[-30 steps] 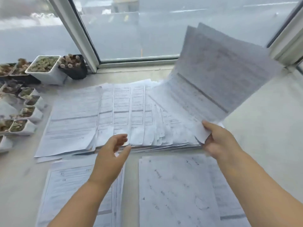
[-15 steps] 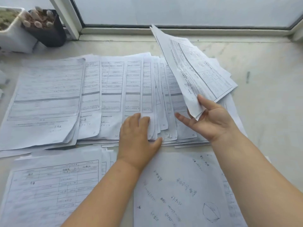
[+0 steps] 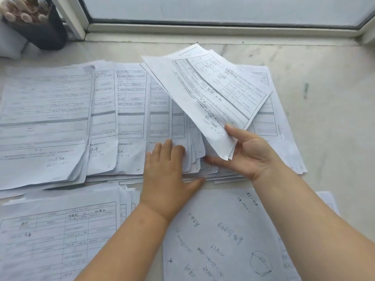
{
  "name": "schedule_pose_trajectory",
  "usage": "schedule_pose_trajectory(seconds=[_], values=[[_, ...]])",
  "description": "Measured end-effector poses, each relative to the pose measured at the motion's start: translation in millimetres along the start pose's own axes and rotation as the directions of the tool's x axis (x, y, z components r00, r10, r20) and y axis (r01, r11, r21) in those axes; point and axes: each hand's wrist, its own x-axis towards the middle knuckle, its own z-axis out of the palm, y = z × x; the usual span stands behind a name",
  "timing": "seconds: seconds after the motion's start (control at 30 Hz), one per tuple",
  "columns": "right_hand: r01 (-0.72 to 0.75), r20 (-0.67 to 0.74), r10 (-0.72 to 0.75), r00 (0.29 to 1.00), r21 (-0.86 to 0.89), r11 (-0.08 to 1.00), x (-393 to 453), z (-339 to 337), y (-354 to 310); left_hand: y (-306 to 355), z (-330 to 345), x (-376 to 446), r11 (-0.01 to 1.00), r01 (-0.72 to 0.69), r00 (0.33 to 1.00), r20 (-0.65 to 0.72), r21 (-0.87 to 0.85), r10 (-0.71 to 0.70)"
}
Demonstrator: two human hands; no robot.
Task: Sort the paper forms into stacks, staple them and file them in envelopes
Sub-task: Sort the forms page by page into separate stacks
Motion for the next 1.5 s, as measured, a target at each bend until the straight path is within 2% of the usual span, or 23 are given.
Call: schedule_pose_trajectory(seconds=[0.17, 0.3, 0.5, 0.63, 0.7, 0.9, 1.23, 1.37, 1.5], values=[[0.010, 0.015, -0.009, 1.000, -0.029, 1.000, 5, -2, -1, -3, -1, 1, 0.997, 0.010, 1.000, 0.007, -0.080, -0.010], [0.011, 0.002, -0.011, 1.000, -0.021, 1.000, 6, 0, 0, -3, -9, -1, 0.988, 0.003, 0.997, -0.080, -0.153, -0.016], [0.023, -0.018, -0.023, 1.000, -0.034, 0.999, 3, 0, -1, -10, -17, 2, 0.965, 0.083, 0.988, -0.110, -0.248, -0.113], [0.034, -0.036, -0.035, 0.999, -0.036, 0.999, 3, 0, -2, -12, -20, 1, 0.862, 0.192, 0.960, -0.093, -0.469, -0.264], [0.062, -0.055, -0.064, 0.996, -0.037, 0.997, 1, -1, -6, -15, -21, 0, 0.836, 0.202, 0.956, -0.084, -0.510, -0.282], [0.106, -0.092, -0.108, 0.990, -0.020, 0.994, -2, -7, -17, -20, -20, -3, 0.864, 0.137, 0.969, -0.115, -0.484, -0.218], [0.076, -0.032, -0.076, 0.997, -0.009, 0.997, -7, 8, -13, -16, -19, -1, 0.877, 0.152, 0.950, -0.176, -0.457, -0.256], [0.059, 0.034, -0.060, 0.998, 0.032, 0.998, 0, 9, -10, -15, -18, -5, 0.928, -0.012, 0.962, -0.256, -0.373, -0.091], [0.059, 0.040, -0.059, 0.997, 0.014, 0.998, 5, 15, -7, -15, -12, -5, 0.990, -0.073, 0.983, -0.174, -0.119, 0.052]])
